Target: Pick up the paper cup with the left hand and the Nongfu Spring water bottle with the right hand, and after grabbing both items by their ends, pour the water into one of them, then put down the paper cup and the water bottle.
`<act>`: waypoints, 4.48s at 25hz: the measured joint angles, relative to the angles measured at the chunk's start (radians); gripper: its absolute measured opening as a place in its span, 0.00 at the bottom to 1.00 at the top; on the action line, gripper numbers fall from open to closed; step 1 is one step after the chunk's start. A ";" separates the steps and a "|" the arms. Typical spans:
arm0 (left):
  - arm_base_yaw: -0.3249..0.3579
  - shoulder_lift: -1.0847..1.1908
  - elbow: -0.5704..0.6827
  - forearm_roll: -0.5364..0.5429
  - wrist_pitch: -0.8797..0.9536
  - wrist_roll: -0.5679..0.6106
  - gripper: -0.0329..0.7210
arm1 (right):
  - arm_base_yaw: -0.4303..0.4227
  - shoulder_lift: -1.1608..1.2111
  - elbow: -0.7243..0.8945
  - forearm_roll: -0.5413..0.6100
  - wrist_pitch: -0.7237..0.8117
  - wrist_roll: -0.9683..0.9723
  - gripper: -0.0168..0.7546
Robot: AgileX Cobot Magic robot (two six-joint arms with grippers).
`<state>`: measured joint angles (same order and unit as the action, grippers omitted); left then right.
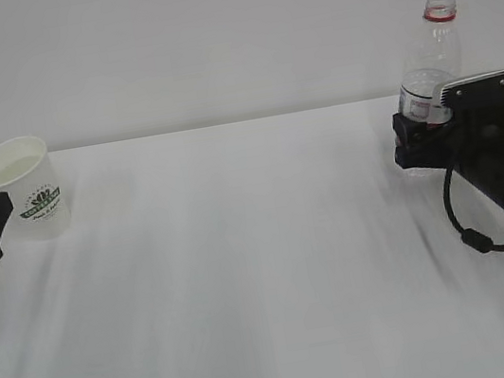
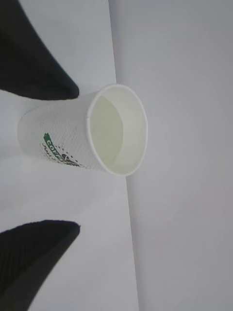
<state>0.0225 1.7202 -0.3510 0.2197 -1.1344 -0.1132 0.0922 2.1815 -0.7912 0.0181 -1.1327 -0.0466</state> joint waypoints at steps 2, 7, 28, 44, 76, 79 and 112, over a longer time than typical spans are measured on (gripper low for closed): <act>0.000 0.000 0.000 0.000 0.000 0.000 0.79 | 0.000 0.000 0.002 0.000 0.000 0.000 0.80; 0.000 0.000 0.000 0.000 0.006 0.000 0.79 | 0.000 0.000 0.036 0.000 -0.004 0.004 0.80; 0.000 -0.049 0.009 0.000 0.031 0.000 0.79 | 0.000 -0.236 0.283 0.000 -0.006 0.034 0.79; 0.000 -0.337 0.012 0.000 0.190 0.000 0.79 | 0.000 -0.471 0.395 0.000 -0.008 0.034 0.79; 0.000 -1.006 0.022 -0.002 0.685 -0.060 0.73 | 0.000 -1.056 0.405 -0.040 0.408 0.033 0.79; 0.000 -1.063 0.022 -0.002 0.745 -0.077 0.73 | 0.000 -1.122 0.405 -0.042 0.468 0.033 0.79; 0.000 -1.460 -0.230 -0.010 1.626 -0.094 0.73 | 0.000 -1.711 0.409 -0.044 1.194 0.033 0.78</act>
<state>0.0225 0.2600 -0.5809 0.2099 0.4919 -0.2070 0.0922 0.4702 -0.3822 -0.0258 0.0616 -0.0141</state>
